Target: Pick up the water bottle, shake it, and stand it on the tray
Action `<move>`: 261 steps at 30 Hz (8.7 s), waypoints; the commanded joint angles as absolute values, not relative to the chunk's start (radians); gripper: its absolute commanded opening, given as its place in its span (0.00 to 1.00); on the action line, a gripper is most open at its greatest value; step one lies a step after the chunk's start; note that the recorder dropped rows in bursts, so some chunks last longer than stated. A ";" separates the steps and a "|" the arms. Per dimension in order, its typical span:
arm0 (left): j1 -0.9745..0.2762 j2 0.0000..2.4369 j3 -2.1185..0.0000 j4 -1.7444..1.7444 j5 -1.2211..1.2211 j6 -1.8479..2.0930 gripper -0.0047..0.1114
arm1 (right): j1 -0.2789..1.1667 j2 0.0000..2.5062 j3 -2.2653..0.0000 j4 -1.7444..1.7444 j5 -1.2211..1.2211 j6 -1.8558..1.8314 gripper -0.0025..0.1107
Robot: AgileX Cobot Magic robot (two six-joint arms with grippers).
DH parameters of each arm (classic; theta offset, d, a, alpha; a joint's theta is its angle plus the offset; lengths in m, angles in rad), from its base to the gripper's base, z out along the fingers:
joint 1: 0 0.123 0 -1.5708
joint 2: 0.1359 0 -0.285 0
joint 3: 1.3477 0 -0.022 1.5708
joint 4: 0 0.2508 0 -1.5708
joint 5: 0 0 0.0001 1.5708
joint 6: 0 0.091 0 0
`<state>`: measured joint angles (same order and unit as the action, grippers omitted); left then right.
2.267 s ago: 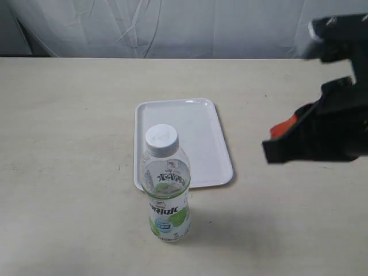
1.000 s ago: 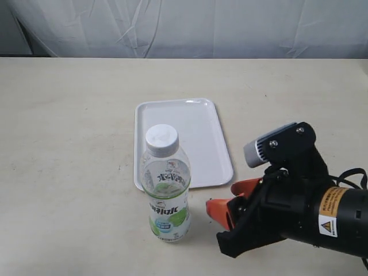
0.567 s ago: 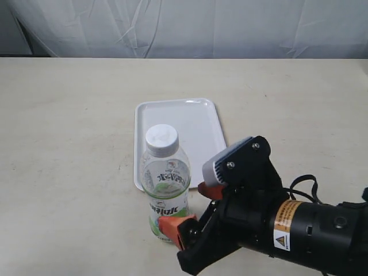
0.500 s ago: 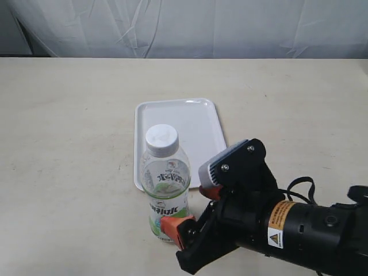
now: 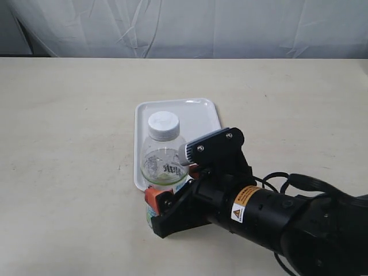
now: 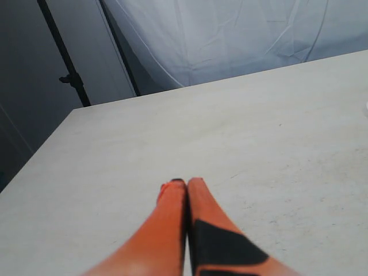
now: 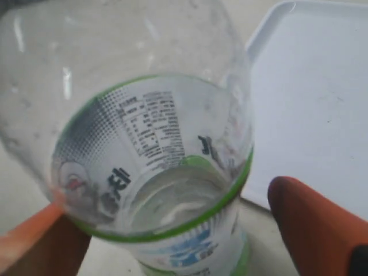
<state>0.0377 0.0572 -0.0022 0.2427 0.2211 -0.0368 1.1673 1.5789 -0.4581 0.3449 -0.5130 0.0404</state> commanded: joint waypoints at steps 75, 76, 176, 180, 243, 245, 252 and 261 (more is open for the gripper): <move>0.038 0.053 0.000 0.248 0.208 -0.045 0.04 | 1.274 1.274 -0.576 0.642 -0.452 -0.494 0.02; 0.038 0.053 0.000 0.248 0.208 -0.045 0.04 | 1.251 1.252 -0.576 0.838 -0.482 -0.627 0.02; 0.038 0.053 0.000 0.248 0.208 -0.045 0.04 | 1.317 0.932 -0.724 1.744 -0.343 -1.503 0.02; 0.038 0.053 0.000 0.248 0.208 -0.045 0.04 | 1.317 0.976 -0.645 1.744 -0.287 -1.451 0.02; 0.038 0.053 0.000 0.248 0.208 -0.045 0.04 | 0.745 1.437 -0.734 1.617 0.512 -1.518 0.02; 0.038 0.053 0.000 0.248 0.208 -0.045 0.04 | 0.723 1.456 -0.777 1.490 0.570 -1.399 0.02; 0.038 0.053 0.000 0.248 0.208 -0.045 0.04 | 0.688 1.462 -0.882 1.403 0.455 -1.442 0.02; 0.038 0.053 0.000 0.248 0.208 -0.045 0.04 | 0.688 1.511 -0.913 1.744 0.367 -1.757 0.02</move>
